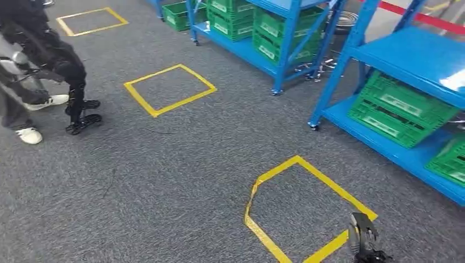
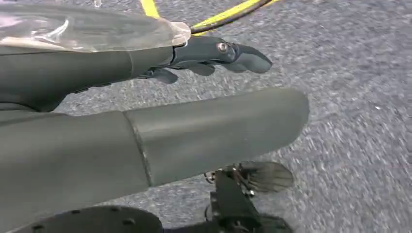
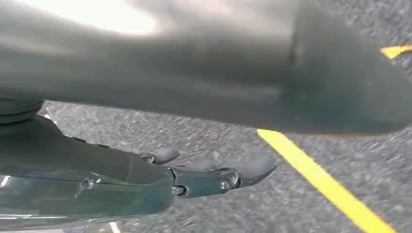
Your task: Take the parts from the cabinet and place them on the table.
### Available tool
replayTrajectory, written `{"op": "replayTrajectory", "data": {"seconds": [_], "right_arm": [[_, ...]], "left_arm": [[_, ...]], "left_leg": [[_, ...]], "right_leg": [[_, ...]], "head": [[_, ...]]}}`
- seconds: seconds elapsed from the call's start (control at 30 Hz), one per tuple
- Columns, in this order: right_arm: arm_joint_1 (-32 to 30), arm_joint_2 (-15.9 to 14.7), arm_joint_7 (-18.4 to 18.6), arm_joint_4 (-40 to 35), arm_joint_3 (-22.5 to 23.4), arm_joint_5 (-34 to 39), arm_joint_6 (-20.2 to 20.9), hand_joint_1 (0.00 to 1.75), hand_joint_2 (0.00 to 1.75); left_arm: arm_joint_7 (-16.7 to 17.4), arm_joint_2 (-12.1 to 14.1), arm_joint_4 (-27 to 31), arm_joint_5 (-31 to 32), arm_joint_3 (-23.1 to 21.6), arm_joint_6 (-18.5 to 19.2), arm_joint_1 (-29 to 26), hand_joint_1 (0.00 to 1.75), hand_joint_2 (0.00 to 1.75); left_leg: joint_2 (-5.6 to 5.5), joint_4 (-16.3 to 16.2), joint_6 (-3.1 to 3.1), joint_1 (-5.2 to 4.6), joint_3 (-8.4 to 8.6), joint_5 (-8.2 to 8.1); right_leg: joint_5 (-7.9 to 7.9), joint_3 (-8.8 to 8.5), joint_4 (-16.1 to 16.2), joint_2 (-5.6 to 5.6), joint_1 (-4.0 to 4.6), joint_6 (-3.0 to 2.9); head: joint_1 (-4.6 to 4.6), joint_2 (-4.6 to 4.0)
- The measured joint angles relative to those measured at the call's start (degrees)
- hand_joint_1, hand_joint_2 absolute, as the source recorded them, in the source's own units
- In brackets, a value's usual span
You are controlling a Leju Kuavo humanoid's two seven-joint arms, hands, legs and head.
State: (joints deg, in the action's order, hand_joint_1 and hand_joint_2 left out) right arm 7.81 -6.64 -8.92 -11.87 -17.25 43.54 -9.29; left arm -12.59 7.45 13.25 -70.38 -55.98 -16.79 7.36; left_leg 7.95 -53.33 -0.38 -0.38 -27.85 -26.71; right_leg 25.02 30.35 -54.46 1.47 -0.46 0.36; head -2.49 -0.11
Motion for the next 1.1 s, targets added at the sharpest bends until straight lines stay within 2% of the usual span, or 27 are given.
{"op": "replayTrajectory", "data": {"seconds": [0.03, 0.07, 0.1, 0.17, 0.2, 0.23, 0.3, 0.33, 0.37, 0.4, 0.5, 0.53, 0.57, 0.6, 0.67, 0.7, 0.73, 0.77, 0.8, 0.83, 0.87, 0.9, 0.97, 1.0, 1.03, 1.07, 1.1], "right_arm": [[0.00, 0.00, -0.04, -0.02, 0.00, 0.02, 0.02, 0.00, 0.00], [0.22, 0.00, -0.02, -0.02, 0.00, 0.02, 0.02, 0.00, 0.00], [0.42, 0.02, -0.04, -0.02, 0.00, 0.02, 0.02, 0.00, 0.00], [0.45, 0.02, -0.04, -0.02, 0.00, 0.02, 0.09, 0.00, 0.00], [0.36, 0.02, -0.02, -0.02, 0.00, 0.02, 0.09, 0.00, 0.00], [0.30, 0.02, -0.02, -0.02, 0.00, 0.02, 0.09, 0.00, 0.00], [0.34, 0.02, -0.04, -0.02, 0.00, 0.02, 0.09, 0.00, 0.00], [0.37, 0.02, -0.04, -0.02, 0.00, 0.02, 0.09, 0.00, 0.00], [0.48, 0.04, -0.04, -0.02, 0.00, 0.02, 0.09, 0.00, 0.00], [0.49, 0.04, -0.04, -0.04, 0.00, 0.02, 0.09, 0.00, 0.00], [0.23, 0.04, -0.02, -0.02, 0.00, 0.02, 0.09, 0.00, 0.00], [0.13, 0.07, -0.02, -0.02, 0.00, 0.02, 0.09, 0.00, 0.00], [0.18, 0.04, 0.02, -0.02, -0.02, 0.02, 0.09, 0.00, 0.00], [0.41, 0.04, -0.02, -0.02, 0.00, 0.02, 0.07, 0.00, 0.00], [0.52, 0.06, -0.02, -0.02, -0.02, 0.02, 0.07, 0.00, 0.00], [0.38, 0.07, 0.00, -0.02, -0.02, 0.04, 0.07, 0.00, 0.00], [0.23, 0.07, 0.00, -0.02, -0.02, 0.22, 0.02, 0.00, 0.00], [0.22, 0.04, 0.00, -0.02, -0.02, 0.55, 0.00, 0.00, 0.00], [0.27, 0.05, -0.04, -0.02, 0.00, 0.85, 0.00, 0.00, 0.00], [0.37, 0.07, -0.09, -0.02, 0.00, 0.90, 0.00, 0.00, 0.00], [0.58, 0.07, -0.11, -0.02, 0.00, 0.92, 0.00, 0.00, 0.00], [0.76, 0.07, -0.13, -0.02, 0.00, 0.94, 0.00, 0.00, 0.00], [0.47, 0.07, -0.20, -0.04, 0.00, 0.96, -0.06, 0.00, 0.00], [0.30, 0.07, -0.17, -0.02, 0.00, 0.96, -0.07, 0.00, 0.00], [0.28, 0.07, -0.20, -0.02, 0.00, 0.98, -0.09, 0.00, 0.00], [0.39, 0.07, -0.20, -0.02, 0.00, 0.98, -0.09, 0.00, 0.00], [0.58, 0.07, -0.22, -0.02, 0.00, 1.05, -0.11, 0.00, 0.00]], "left_arm": [[0.00, 0.02, -0.02, 0.00, 0.00, 0.00, 0.03, 0.00, 0.00], [-0.09, 0.04, 0.00, 0.00, 0.00, 0.00, 0.02, 0.00, 0.00], [-0.09, 0.04, 0.00, -0.02, 0.00, 0.00, -0.07, 0.00, 0.00], [-0.09, 0.04, 0.00, -0.04, 0.00, 0.00, -0.38, 0.00, 0.00], [-0.07, 0.04, 0.00, -0.04, 0.00, 0.00, -0.55, 0.00, 0.00], [-0.09, 0.04, 0.00, -0.07, 0.00, 0.00, -0.64, 0.00, 0.00], [-0.07, 0.07, 0.00, -0.04, 0.00, 0.00, -0.60, 0.00, 0.00], [-0.07, 0.13, 0.00, -0.04, 0.00, 0.00, -0.59, 0.00, 0.00], [-0.07, 0.26, -0.02, -0.05, 0.00, 0.00, -0.61, 0.00, 0.00], [-0.07, 0.28, -0.02, -0.04, 0.00, 0.00, -0.56, 0.00, 0.00], [-0.09, 0.15, 0.00, -0.07, 0.00, 0.04, -0.36, 0.00, 0.00], [-0.07, 0.00, -0.02, -0.09, 0.00, 0.07, -0.24, 0.00, 0.00], [-0.07, 0.00, -0.02, -0.11, 0.00, 0.07, -0.32, 0.00, 0.00], [-0.07, 0.02, -0.02, -0.11, 0.00, 0.09, -0.47, 0.00, 0.00], [-0.04, 0.09, -0.02, -0.20, 0.00, 0.07, -0.73, 0.00, 0.00], [-0.02, 0.09, -0.02, -0.22, 0.00, 0.07, -0.74, 0.00, 0.00], [-0.02, 0.04, -0.02, -0.26, 0.00, 0.09, -0.71, 0.00, 0.00], [-0.02, 0.00, -0.02, -0.26, 0.00, 0.09, -0.68, 0.00, 0.00], [0.00, -0.07, -0.02, -0.26, 0.00, 0.09, -0.65, 0.00, 0.00], [0.00, -0.13, -0.02, -0.26, 0.00, 0.07, -0.63, 0.00, 0.00], [0.00, -0.11, -0.02, -0.26, 0.00, 0.09, -0.66, 0.00, 0.00], [0.00, -0.11, -0.02, -0.26, 0.00, 0.09, -0.61, 0.00, 0.00], [0.02, -0.11, -0.02, -0.26, 0.00, 0.07, -0.35, 0.00, 0.00], [0.00, -0.11, -0.02, -0.26, 0.00, 0.07, -0.24, 0.00, 0.00], [0.02, -0.11, -0.02, -0.26, 0.00, 0.09, -0.18, 0.00, 0.00], [0.02, -0.09, -0.02, -0.26, 0.00, 0.09, -0.24, 0.00, 0.00], [0.00, -0.09, -0.02, -0.24, 0.00, 0.09, -0.26, 0.00, 0.00]], "left_leg": [[-2.94, -1.17, -0.49, 0.52, -0.34, -1.05], [-5.48, -4.41, -0.68, 0.58, -1.89, -3.26], [-6.82, -9.26, -0.87, 0.69, -4.20, -5.75], [-7.57, -18.96, -1.14, 0.74, -9.11, -9.25], [-7.59, -20.19, -1.09, 0.74, -10.02, -8.84], [-7.62, -18.40, -0.99, 0.74, -9.41, -7.08], [-8.37, -8.27, -0.56, 0.76, -4.89, -1.35], [-10.45, -2.96, -0.27, 0.81, -2.39, 0.89], [-13.20, -0.06, 0.04, 0.80, -1.39, 0.85], [-12.04, -0.06, 0.08, 0.82, -1.49, 1.05], [-10.43, 0.16, 0.87, 0.78, -1.32, 1.20], [-9.47, 0.62, 1.23, 1.05, -1.19, 1.49], [-9.00, 0.73, 1.54, 0.96, -1.15, 1.51], [-8.09, 0.73, 1.72, 0.85, -1.18, 1.45], [-6.59, 0.69, 1.82, 0.76, -1.20, 1.39], [-5.95, 0.66, 1.79, 0.75, -1.22, 1.36], [-5.33, 0.65, 1.71, 0.75, -1.17, 1.30], [-4.71, 0.59, 1.58, 0.78, -1.08, 1.18], [-4.05, 0.51, 1.35, 0.84, -0.91, 0.98], [-3.48, 0.38, 1.07, 0.82, -0.67, 0.78], [-2.94, 0.23, 0.70, 0.45, -0.51, 0.51], [-2.42, -0.11, 0.42, 0.17, -0.58, 0.32], [-1.23, 0.11, 0.07, 0.15, -0.33, 0.31], [-0.61, 0.17, -0.25, 0.21, -0.15, 0.24], [-1.76, -0.28, -0.81, 0.52, -0.23, -0.30], [-4.64, -2.19, -1.12, 0.69, -0.94, -1.80], [-6.20, -6.09, -1.28, 0.72, -2.76, -4.18]], "right_leg": [[-0.23, -0.03, 0.20, -0.57, -0.26, -0.36], [-0.37, 0.12, 0.20, -1.03, -0.39, -0.60], [-0.50, 0.28, 0.20, -1.54, -0.42, -0.79], [-0.60, 0.55, 0.16, -2.95, -0.41, -0.93], [-0.62, 0.55, 0.15, -3.74, -0.41, -0.93], [-0.65, 0.50, 0.13, -4.51, -0.42, -0.89], [-0.72, 0.35, 0.10, -6.05, -0.45, -0.76], [-0.75, 0.30, 0.10, -6.67, -0.50, -0.66], [-0.74, 0.63, -0.12, -7.33, -0.15, -0.27], [-0.87, 0.81, -0.13, -7.85, -0.24, 0.03], [-1.17, 1.24, 0.19, -9.66, -0.42, 1.21], [-0.66, 1.38, -0.63, -8.00, -0.56, 1.26], [1.40, 2.56, -3.18, -4.64, -0.21, 1.52], [4.19, 4.66, -7.70, -3.08, -0.21, 1.77], [8.30, 8.86, -17.22, -2.08, -0.36, 2.10], [8.60, 9.73, -19.37, -1.93, -0.51, 2.26], [7.52, 9.14, -18.42, -1.80, -0.63, 2.32], [5.33, 7.18, -14.86, -1.60, -0.67, 2.30], [2.70, 4.23, -9.37, -0.83, -0.66, 2.23], [0.55, 1.31, -4.05, 1.08, -0.61, 2.09], [0.93, -0.13, -0.82, 3.85, -0.19, 2.01], [0.63, -0.12, -0.58, 2.81, -0.10, 1.10], [0.71, 0.28, -0.70, 1.49, 0.07, 0.51], [0.58, 0.29, -0.57, 0.84, 0.11, 0.09], [0.25, 0.10, -0.18, 0.23, -0.31, -0.43], [0.12, 0.24, -0.17, -0.33, -0.31, -0.62], [-0.03, 0.41, -0.17, -0.86, -0.34, -0.86]], "head": [[0.07, 0.00], [0.55, 0.00], [1.00, 0.00], [1.51, 0.00], [1.64, 0.00], [1.70, 0.00], [1.81, 0.00], [1.90, 0.00], [2.05, 0.00], [1.97, 0.00], [1.79, 0.00], [1.79, 0.00], [1.20, 0.00], [0.68, 0.00], [0.46, 0.00], [0.33, 0.00], [0.17, 0.00], [0.02, 0.00], [-0.22, 0.00], [-0.50, 0.00], [-0.88, 0.00], [-0.95, 0.00], [0.15, 0.00], [0.22, 0.00], [0.07, 0.00], [0.48, 0.00], [0.94, 0.00]]}}
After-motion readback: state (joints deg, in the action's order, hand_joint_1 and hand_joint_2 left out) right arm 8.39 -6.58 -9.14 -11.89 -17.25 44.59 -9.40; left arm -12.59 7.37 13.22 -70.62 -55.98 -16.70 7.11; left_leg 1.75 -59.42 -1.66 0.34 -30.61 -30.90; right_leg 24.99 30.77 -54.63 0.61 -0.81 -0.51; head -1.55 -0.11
